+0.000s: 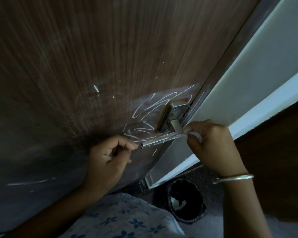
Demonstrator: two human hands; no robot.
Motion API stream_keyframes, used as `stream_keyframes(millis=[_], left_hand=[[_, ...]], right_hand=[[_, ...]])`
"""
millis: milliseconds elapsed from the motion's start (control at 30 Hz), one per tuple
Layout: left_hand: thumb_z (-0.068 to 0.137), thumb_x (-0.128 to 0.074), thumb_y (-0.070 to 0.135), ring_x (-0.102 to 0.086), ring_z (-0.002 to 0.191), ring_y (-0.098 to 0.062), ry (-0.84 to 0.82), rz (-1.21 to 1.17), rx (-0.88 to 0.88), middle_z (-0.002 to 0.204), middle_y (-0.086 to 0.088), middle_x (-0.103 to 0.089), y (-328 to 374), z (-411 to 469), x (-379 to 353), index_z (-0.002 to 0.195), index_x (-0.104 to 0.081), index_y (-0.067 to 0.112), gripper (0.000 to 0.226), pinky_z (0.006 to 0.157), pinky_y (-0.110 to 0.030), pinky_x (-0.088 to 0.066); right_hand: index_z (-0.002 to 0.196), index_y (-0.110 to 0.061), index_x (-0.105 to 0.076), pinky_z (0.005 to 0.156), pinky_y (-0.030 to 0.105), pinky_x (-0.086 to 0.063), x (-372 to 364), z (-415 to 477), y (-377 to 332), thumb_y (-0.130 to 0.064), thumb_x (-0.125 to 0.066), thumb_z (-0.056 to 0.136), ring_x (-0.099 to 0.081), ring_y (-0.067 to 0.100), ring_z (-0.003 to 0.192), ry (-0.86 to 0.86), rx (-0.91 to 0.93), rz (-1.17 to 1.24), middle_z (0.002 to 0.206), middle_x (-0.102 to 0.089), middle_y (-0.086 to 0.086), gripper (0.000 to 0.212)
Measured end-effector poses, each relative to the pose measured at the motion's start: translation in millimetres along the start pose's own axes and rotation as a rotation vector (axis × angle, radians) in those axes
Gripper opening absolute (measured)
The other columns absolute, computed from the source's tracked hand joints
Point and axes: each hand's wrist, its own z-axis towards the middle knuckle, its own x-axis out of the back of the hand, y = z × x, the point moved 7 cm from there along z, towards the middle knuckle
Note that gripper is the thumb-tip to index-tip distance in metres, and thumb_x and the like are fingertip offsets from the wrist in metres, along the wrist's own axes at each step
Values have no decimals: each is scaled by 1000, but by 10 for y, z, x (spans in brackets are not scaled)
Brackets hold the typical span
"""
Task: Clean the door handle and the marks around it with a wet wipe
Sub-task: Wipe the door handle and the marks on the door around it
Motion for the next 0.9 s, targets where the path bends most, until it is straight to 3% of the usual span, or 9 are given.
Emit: stream_keyframes(millis=[133,200,333,433,567,667,900], left_hand=[[78,-55,-14,-64,64,-3,17,9,9,82,3,-70,-11,-4,49,69,-61,11,27,51,-13,-50],[78,-53,-25,-64,62,-4,22,27,15,81,5,-70,-26,-4,66,69,-61,11,38,51,-13,-49],[80,-55,-18,-64,63,-4,30,22,23,81,5,-71,-10,-25,73,69,-62,11,31,51,-14,-50],[75,-52,-3,-63,60,-5,46,-7,38,83,1,-71,4,-28,84,70,-62,12,18,51,-14,-50],[79,-55,-18,-63,59,-5,39,7,51,81,5,-71,-29,-3,89,70,-62,11,32,51,-14,-50],[79,-50,-25,-63,58,-4,30,26,60,80,8,-72,-53,14,85,69,-62,10,39,50,-13,-49],[75,-52,-3,-63,58,-2,34,-13,41,78,9,-72,-12,20,46,68,-61,15,22,50,-12,-48]], right_hand=[[82,-19,-68,51,11,-44,7,-26,277,-3,-66,79,-57,7,52,96,-243,147,66,-63,-9,17],[82,-24,-68,49,5,-39,-79,-47,383,-7,-66,81,-57,2,54,171,-381,277,66,-62,-18,18],[79,-36,-68,61,17,-48,-327,-49,484,-7,-66,81,-60,-3,63,228,-516,517,75,-68,-15,30],[80,-35,-69,73,30,-54,-436,-27,466,-5,-64,83,-67,9,78,212,-507,631,82,-72,-9,31],[75,-38,-72,73,25,-55,-443,-54,507,-1,-64,83,-67,6,79,158,-486,681,79,-73,-15,39],[75,-36,-75,74,28,-57,-483,-89,580,-1,-66,83,-68,12,76,100,-546,784,76,-74,-10,38],[80,-29,-73,74,30,-55,-562,-58,540,3,-61,85,-66,11,75,147,-582,879,78,-73,-5,35]])
